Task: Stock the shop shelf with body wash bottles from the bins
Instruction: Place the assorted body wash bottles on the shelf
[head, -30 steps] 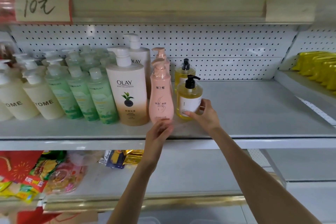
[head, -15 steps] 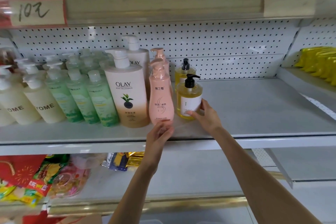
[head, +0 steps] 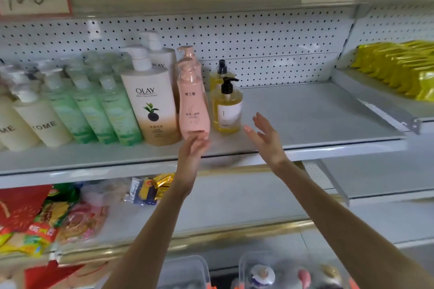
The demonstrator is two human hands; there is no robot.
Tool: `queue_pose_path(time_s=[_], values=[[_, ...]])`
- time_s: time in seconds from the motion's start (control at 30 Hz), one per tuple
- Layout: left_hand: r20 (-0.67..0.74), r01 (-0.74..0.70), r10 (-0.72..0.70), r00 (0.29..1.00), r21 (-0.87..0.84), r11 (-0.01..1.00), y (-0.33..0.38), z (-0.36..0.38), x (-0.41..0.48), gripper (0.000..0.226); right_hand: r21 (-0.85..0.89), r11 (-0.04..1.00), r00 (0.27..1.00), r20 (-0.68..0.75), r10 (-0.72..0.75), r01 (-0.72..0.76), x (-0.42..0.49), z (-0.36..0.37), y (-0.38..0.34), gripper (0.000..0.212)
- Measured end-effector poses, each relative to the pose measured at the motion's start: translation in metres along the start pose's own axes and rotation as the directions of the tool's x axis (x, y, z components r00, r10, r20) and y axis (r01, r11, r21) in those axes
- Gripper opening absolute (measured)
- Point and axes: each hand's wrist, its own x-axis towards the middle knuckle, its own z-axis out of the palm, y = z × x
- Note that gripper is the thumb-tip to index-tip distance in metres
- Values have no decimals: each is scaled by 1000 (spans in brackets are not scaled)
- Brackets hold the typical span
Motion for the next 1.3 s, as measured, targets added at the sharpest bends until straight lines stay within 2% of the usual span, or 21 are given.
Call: queue_pose_path(time_s=[0.1,0.2,0.27,0.33,0.43,0.53,0.6,0.7,0.87,0.97,1.17,1.3], values=[[-46,-94,94,995,-12,995,-4,19,-26,15,9,1000,1000,15,-14,14,-42,-21,18,54],[13,-97,97,995,8,995,-39,40,-65,12,-36,999,999,31,36,-34,-84,-42,58,44],[80,-25,17,997,99,995,-78,52,-92,10,-79,987,989,32,142,-139,-108,-54,95,41],[86,140,-151,985,123,982,-116,60,-119,8,-78,963,966,10,258,-257,-131,-62,138,35],[52,353,-368,928,186,917,-173,57,-155,7,-75,907,909,-2,416,-415,-163,-66,199,32],[19,531,-553,833,251,809,-220,41,-189,12,-67,840,839,43,542,-539,-194,-67,254,33],[-8,601,-622,783,271,752,-242,33,-208,13,-77,803,801,62,596,-591,-211,-66,288,32],[-80,667,-674,734,274,693,-270,23,-233,16,-106,742,741,57,669,-662,-234,-64,333,30],[-164,794,-784,598,252,553,-310,11,-277,13,-131,657,664,-13,748,-742,-263,-71,379,31],[-195,854,-838,510,231,466,-329,14,-292,11,-174,593,590,75,804,-786,-285,-72,400,25],[-262,892,-853,451,156,423,-350,29,-310,22,-282,540,476,267,838,-793,-317,-53,423,20],[-306,910,-860,409,66,409,-358,30,-311,16,-323,551,455,328,828,-770,-320,-40,431,29]])
